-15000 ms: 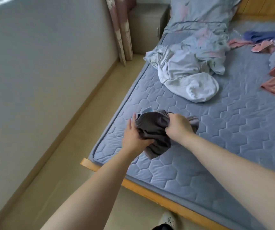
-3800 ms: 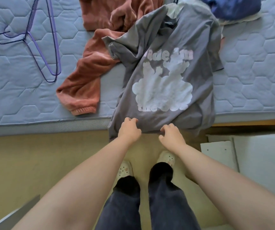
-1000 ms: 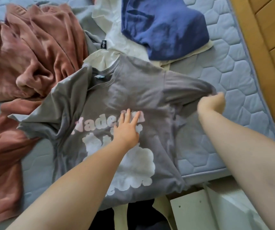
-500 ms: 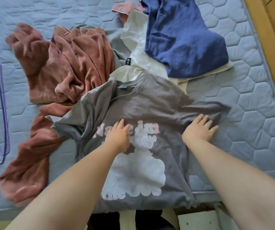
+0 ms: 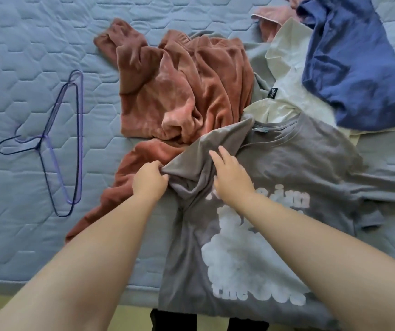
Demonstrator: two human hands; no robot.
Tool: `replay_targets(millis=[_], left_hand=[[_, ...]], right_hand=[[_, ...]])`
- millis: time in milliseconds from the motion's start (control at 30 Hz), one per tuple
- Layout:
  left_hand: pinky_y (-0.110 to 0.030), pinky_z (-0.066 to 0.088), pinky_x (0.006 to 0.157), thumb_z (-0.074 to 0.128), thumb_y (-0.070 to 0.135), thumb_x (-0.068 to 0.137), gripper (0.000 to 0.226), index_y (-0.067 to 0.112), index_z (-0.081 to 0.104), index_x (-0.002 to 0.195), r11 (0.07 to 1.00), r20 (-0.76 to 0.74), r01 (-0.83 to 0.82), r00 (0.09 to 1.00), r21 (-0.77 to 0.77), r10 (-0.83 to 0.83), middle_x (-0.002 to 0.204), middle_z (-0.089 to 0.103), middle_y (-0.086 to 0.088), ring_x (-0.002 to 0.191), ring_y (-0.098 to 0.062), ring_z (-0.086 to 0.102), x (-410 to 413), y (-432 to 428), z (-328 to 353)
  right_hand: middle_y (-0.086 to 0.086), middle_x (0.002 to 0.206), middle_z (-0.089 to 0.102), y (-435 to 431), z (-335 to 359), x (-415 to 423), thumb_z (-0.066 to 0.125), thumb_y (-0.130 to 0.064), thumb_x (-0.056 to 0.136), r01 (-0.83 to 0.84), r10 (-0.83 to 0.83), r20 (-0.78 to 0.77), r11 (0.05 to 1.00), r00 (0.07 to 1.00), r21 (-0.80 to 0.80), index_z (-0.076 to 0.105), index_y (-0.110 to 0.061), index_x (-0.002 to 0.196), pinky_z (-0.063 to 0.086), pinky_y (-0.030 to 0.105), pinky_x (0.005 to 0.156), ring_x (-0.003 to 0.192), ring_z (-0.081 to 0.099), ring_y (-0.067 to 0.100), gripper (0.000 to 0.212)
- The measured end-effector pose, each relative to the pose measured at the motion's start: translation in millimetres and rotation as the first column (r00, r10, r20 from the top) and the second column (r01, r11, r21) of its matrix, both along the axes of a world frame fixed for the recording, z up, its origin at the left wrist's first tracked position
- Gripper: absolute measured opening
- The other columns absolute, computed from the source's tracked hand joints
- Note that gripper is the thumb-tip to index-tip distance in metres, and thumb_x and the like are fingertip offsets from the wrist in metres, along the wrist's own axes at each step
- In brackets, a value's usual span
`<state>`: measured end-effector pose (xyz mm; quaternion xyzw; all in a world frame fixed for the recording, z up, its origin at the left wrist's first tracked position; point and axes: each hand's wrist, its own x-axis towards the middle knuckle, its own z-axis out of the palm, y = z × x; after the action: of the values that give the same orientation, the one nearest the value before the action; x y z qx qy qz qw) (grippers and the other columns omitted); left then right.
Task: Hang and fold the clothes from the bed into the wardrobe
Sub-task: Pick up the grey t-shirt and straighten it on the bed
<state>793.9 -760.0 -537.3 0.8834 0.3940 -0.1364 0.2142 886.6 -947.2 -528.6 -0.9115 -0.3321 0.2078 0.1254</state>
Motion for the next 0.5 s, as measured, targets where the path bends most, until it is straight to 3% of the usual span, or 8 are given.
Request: replay_targets(millis=[100,200,300,333,400,500], left_hand=[[-0.033,0.042,0.079,0.067,0.019,0.082,0.013,0.007,0.071,0.083,0.989,0.185,0.112,0.978,-0.094,-0.093,0.097,0.065,-0.01,0.096,-0.027,0.056,-7,21,5],[-0.034,0.048,0.066,0.067,0.016,0.084,0.019,0.003,0.063,0.071,0.927,0.297,0.153,0.954,-0.343,-0.048,0.074,0.064,-0.003,0.073,-0.019,0.059,-14,41,23],[-0.016,0.033,0.037,0.06,0.006,0.088,0.03,0.013,0.047,0.062,0.64,0.221,0.067,0.962,-0.765,0.163,0.048,0.043,0.012,0.041,-0.002,0.041,-14,60,47],[-0.014,0.03,0.036,0.059,0.002,0.087,0.028,0.016,0.047,0.066,0.545,0.163,0.058,0.976,-0.836,0.146,0.051,0.045,0.011,0.04,-0.001,0.041,-15,68,54],[-0.017,0.039,0.043,0.06,-0.007,0.081,0.024,0.016,0.052,0.081,0.427,0.084,0.063,0.996,-0.902,0.031,0.069,0.055,0.002,0.054,-0.005,0.053,-20,86,63],[-0.024,0.053,0.063,0.056,-0.021,0.071,0.054,0.013,0.052,0.113,0.414,0.037,0.081,0.993,-0.907,-0.115,0.102,0.06,-0.005,0.086,-0.013,0.061,-36,107,62]], right_hand=[[0.003,0.158,0.017,31,1,7,0.047,-0.003,0.09,-0.142,0.143,0.155,0.99,0.978,-0.021,0.023,-0.017,0.15,0.042,0.039,0.093,0.12,0.04,0.027,0.067],[0.002,0.149,0.036,54,5,14,0.055,-0.015,0.091,-0.165,0.167,0.122,0.986,0.978,-0.023,0.032,-0.017,0.146,0.041,0.04,0.096,0.12,0.041,0.026,0.06],[0.007,0.123,0.056,75,15,21,0.059,-0.031,0.09,-0.284,0.288,0.134,0.958,0.948,-0.048,0.049,-0.014,0.129,0.041,0.04,0.093,0.113,0.047,0.027,0.043],[0.007,0.119,0.059,83,19,23,0.06,-0.032,0.089,-0.302,0.306,0.118,0.952,0.945,-0.045,0.05,-0.015,0.126,0.042,0.041,0.09,0.11,0.05,0.028,0.042],[0.006,0.113,0.065,98,26,22,0.06,-0.032,0.089,-0.312,0.316,0.054,0.948,0.947,-0.066,0.047,-0.021,0.128,0.047,0.04,0.081,0.103,0.058,0.03,0.043],[0.006,0.11,0.067,120,32,16,0.059,-0.033,0.089,-0.337,0.339,0.02,0.938,0.94,-0.081,0.036,-0.027,0.138,0.044,0.035,0.07,0.096,0.062,0.032,0.055]])
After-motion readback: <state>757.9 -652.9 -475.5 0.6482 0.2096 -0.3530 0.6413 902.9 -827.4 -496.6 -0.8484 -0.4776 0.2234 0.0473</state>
